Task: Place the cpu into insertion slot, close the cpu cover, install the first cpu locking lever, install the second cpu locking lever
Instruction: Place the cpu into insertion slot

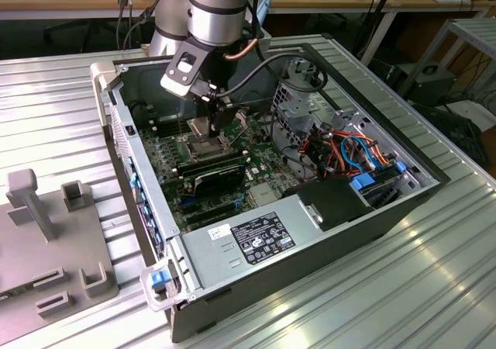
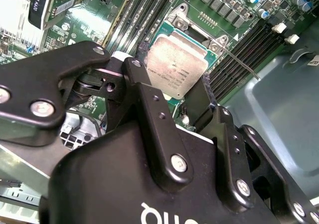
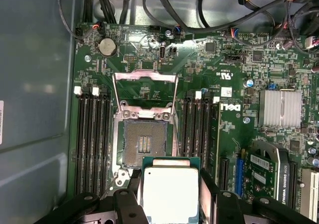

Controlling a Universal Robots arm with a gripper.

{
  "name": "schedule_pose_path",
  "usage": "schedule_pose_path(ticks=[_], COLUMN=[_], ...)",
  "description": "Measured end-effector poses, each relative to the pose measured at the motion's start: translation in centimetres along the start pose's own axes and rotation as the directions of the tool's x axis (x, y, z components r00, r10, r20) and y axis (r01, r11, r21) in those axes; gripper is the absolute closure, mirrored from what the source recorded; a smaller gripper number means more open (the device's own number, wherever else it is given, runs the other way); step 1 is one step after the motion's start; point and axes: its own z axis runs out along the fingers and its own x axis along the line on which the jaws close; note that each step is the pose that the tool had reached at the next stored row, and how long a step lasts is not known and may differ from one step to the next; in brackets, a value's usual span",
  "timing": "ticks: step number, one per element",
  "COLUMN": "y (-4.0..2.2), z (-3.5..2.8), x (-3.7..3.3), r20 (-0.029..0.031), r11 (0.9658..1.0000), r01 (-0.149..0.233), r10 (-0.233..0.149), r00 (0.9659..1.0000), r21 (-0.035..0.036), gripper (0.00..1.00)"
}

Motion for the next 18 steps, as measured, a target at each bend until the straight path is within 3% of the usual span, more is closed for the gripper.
schedule_pose_path(ticks=[18], y=[0.25], z=[0.33], x=[-0.01], r20=[-0.0001], r11=[1.0], r01=[0.0], r10=[0.0], r00=[1.0], r21=[0.0], gripper=[0.45])
